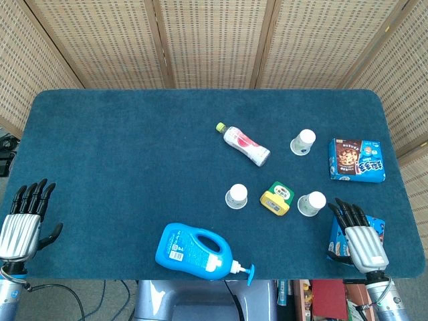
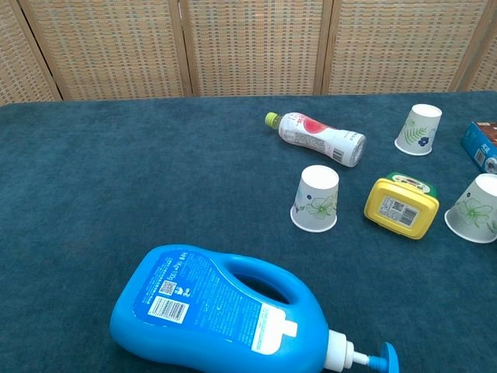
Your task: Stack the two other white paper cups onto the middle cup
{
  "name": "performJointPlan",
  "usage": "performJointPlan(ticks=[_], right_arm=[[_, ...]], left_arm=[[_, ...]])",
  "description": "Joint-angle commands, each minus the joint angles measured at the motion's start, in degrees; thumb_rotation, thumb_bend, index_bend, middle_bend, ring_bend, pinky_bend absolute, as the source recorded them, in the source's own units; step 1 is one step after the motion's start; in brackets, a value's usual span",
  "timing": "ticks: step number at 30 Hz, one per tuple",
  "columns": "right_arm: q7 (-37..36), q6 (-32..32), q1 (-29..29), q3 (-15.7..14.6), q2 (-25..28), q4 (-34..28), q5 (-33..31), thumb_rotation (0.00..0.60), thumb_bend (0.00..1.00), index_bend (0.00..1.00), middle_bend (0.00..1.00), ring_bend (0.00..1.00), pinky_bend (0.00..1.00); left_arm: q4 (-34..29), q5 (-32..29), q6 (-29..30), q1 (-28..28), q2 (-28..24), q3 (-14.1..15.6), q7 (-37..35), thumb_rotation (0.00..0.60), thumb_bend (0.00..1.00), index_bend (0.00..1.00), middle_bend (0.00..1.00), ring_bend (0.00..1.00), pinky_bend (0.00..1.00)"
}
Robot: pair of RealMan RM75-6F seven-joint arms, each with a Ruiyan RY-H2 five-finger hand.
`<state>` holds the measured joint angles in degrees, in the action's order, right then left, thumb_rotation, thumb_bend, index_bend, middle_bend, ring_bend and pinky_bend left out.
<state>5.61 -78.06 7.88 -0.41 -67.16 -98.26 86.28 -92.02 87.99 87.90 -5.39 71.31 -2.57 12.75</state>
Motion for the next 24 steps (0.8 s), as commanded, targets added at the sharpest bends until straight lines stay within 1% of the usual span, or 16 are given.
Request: performJointPlan(ticks=[1,8,19,24], right_arm=[[0.0,0.0,0.0,0.0,-0.1,0.1,0.1,0.6,0.12,0.0,0.0,0.0,0.0],[-0.3,0.0,-0.1,0.2,0.0,-0.1,0.0,0.6,0.12,0.0,0.0,0.0,0.0],[0.3,-0.2,-0.3,0.2,0.0,-0.3,0.2,0.6,0.12,0.0,0.0,0.0,0.0],[-0.6,-0.3,0.0,1.0,0.2,-0.3,-0.3,0.6,0.12,0.0,0.0,0.0,0.0]], left_arm=[[-0.5,-0.2,-0.3,0.1,-0.4,0.2,0.5,0.6,0.31,0.0,0.0,0.0,0.0],[-3.3,-0.5,-0.5,0.4,-1.9,0.6,2.7,0.6,0.32,0.0,0.0,0.0,0.0],[-3.9,-1.0,-1.0,0.2,-2.3,0.4,2.6,0.6,0.31,0.0,0.0,0.0,0.0],[-3.9,-0.6,-0.8,0.2,-2.1,0.5,2.7,0.6,0.32,0.0,0.0,0.0,0.0]])
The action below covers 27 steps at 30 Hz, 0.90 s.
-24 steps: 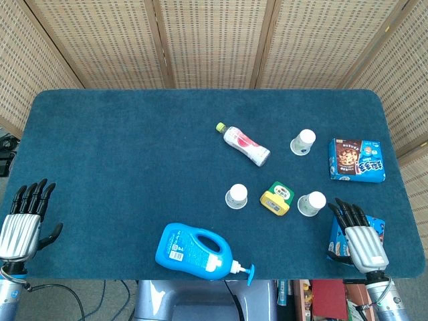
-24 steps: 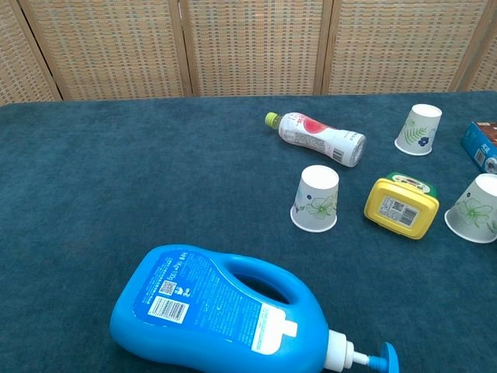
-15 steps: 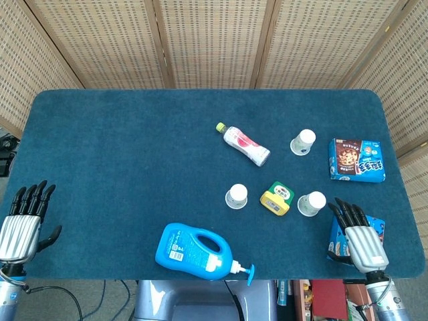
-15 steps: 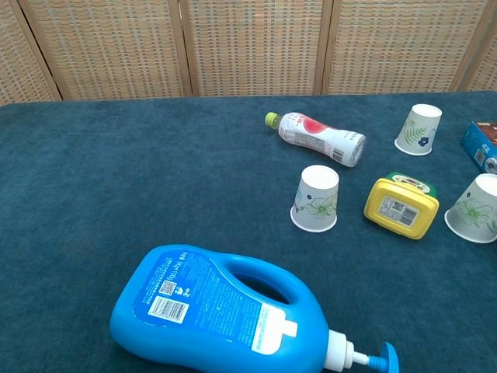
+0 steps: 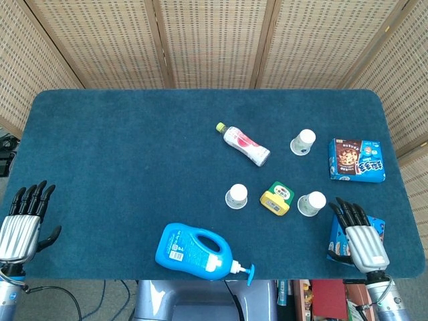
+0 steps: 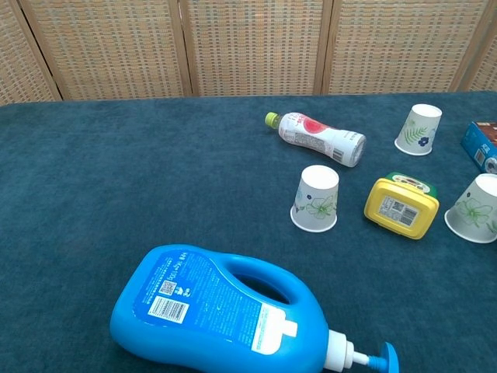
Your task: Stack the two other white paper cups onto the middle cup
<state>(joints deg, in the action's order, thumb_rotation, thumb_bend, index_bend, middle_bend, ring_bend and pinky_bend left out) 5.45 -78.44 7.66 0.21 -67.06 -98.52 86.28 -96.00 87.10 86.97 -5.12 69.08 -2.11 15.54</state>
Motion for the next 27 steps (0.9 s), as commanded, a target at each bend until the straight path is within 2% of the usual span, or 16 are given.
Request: performJointPlan(ticks=[1,5,12,18,27], right_arm=[[-0.6,0.3,0.5,0.8,0.2,-0.1,-0.5,0.6,0.12,0.0,0.0,0.0,0.0],[-0.1,2.0,2.5,2.9,0.5,-0.5,-1.8,0.6,0.12,0.04,0.0,0.0,0.0],[3.4,9.5,8.4,7.1,1.1,-1.5,-7.2,0.6,0.12,0.14,0.0,0.0,0.0],[9.0,20.3,16.0,10.9,0.1,0.0,-18.1,0.6,0.12,0.18,0.0,0.0,0.0],[13.0,26.3,21.3,11.9,-1.1,2.9,-28.2,0.6,0.12,0.21,0.0,0.0,0.0]], left_arm=[[0.2,0.4,0.1,0.0,0.1,0.1,-0.1,0.6,0.32,0.0,0.0,0.0,0.0],[0.5,0.2,-0.2,-0.2,0.4,0.0,0.1,0.6,0.32,0.0,0.0,0.0,0.0],[0.6,0.3,-0.1,-0.2,0.4,-0.1,-0.2,0.6,0.31,0.0,0.0,0.0,0.0],[1.3,0.9,0.2,-0.3,0.4,0.1,-0.9,0.6,0.32,0.0,0.0,0.0,0.0],[1.6,0.9,-0.1,-0.4,0.6,0.1,-1.2,0.6,0.31,0.0,0.0,0.0,0.0]])
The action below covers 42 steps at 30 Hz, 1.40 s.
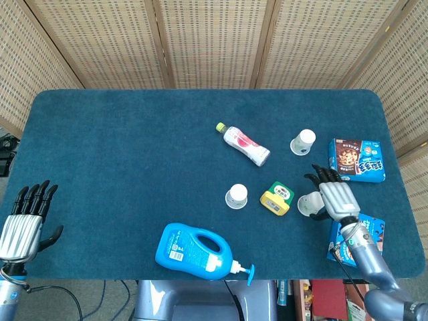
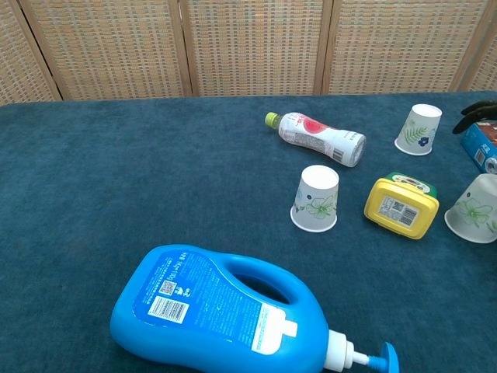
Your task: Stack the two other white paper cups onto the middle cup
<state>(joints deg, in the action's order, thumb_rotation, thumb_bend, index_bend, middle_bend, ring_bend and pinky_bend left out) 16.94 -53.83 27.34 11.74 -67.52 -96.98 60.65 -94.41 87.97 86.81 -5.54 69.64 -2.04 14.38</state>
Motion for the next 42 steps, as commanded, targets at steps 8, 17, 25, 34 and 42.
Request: performJointPlan(ticks=[8,17,25,34,42], right_arm=[[4.0,3.1,3.3,-1.3,-1.1,2.6,-7.8,0.6,0.12,0.24,0.0,0.0,0.0],[4.4,2.5,4.1,-2.8,-1.4,3.9,-10.3,0.6,0.13,0.28,0.0,0.0,0.0],[4.9,1.0,4.8,-3.4,-3.5,6.5,-10.6,0.6,0.15,0.36,0.06,0.0,0.03],[4.9,1.3,5.2,-4.3,-5.1,9.0,-11.7,0.6,0.16,0.39,0.08,0.0,0.05],[4.5,-0.2,5.1,-4.3,-5.2,8.9,-10.9,0.6,0.16,0.51,0.16,0.0,0.07]], left_arm=[[0.3,0.0,-0.1,0.0,0.2,0.1,0.0,0.6,0.32,0.0,0.0,0.0,0.0],[0.4,0.3,0.1,0.0,0.4,0.2,-0.1,0.6,0.32,0.0,0.0,0.0,0.0],[0.5,0.4,0.2,0.1,0.5,0.3,0.1,0.6,0.32,0.0,0.0,0.0,0.0],[0.7,0.7,0.1,0.0,0.6,0.4,-0.1,0.6,0.32,0.0,0.0,0.0,0.0],[0.7,0.9,0.3,0.1,0.7,0.5,0.0,0.6,0.31,0.0,0.0,0.0,0.0]])
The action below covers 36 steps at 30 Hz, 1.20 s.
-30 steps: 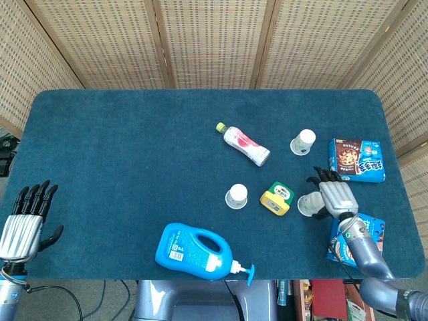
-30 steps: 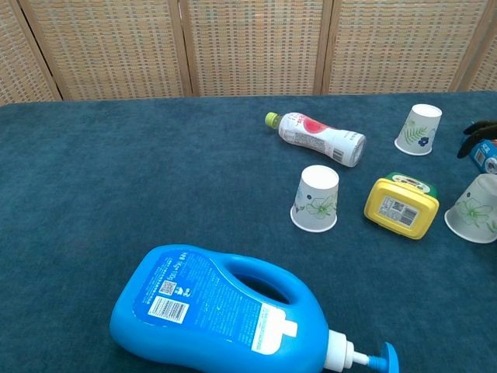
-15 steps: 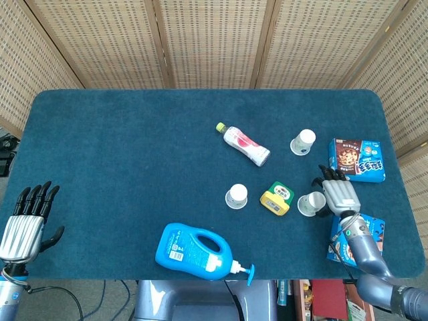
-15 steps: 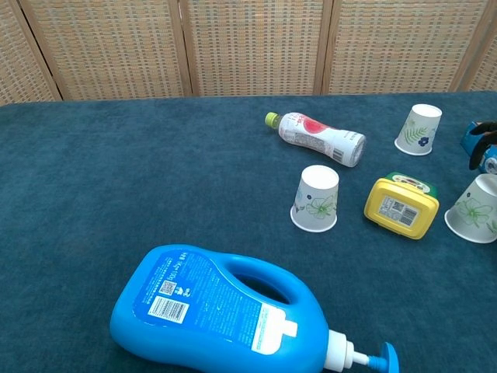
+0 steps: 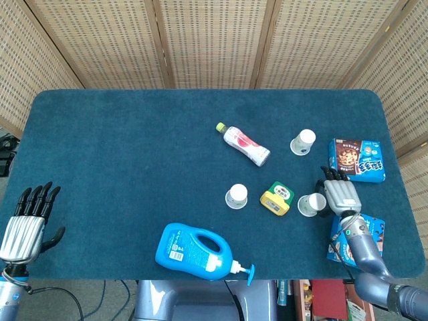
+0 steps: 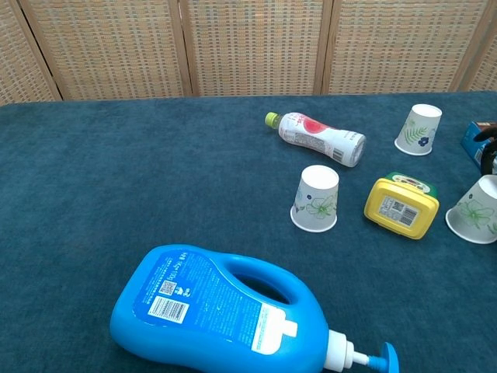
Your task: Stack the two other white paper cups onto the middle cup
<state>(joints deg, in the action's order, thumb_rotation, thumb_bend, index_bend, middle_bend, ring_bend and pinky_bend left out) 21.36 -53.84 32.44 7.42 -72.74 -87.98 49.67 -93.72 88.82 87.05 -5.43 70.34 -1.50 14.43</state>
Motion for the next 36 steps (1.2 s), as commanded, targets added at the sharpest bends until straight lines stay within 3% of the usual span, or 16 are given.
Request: performJointPlan(ticks=[1,11,22,36], right_arm=[[0.1,-0.3,0.1,0.0,0.0,-0.2,0.2,0.6,0.16,0.51,0.16,0.0,0.07],[3.1,-2.0,2.1,1.6,2.6,-4.2,0.8,0.6,0.16,0.51,0.16,0.0,0.08],[8.0,-5.8,6.0,6.4,8.3,-16.1,-0.5,0.6,0.16,0.51,0.16,0.0,0.09],[9.9,-8.4,9.3,7.8,7.0,-23.8,-2.5,0.6,0.16,0.51,0.16,0.0,0.11]], left_arm=[[0.0,0.0,0.0,0.0,0.0,0.0,0.0,0.6,0.31,0.0,0.0,0.0,0.0],[0.2,-0.2,-0.1,0.0,0.0,0.0,-0.2,0.6,0.31,0.0,0.0,0.0,0.0],[0.1,0.2,0.3,0.2,-0.1,0.1,-0.3,0.6,0.32,0.0,0.0,0.0,0.0],[0.1,0.4,0.4,0.3,-0.3,0.2,-0.5,0.6,0.32,0.0,0.0,0.0,0.0]])
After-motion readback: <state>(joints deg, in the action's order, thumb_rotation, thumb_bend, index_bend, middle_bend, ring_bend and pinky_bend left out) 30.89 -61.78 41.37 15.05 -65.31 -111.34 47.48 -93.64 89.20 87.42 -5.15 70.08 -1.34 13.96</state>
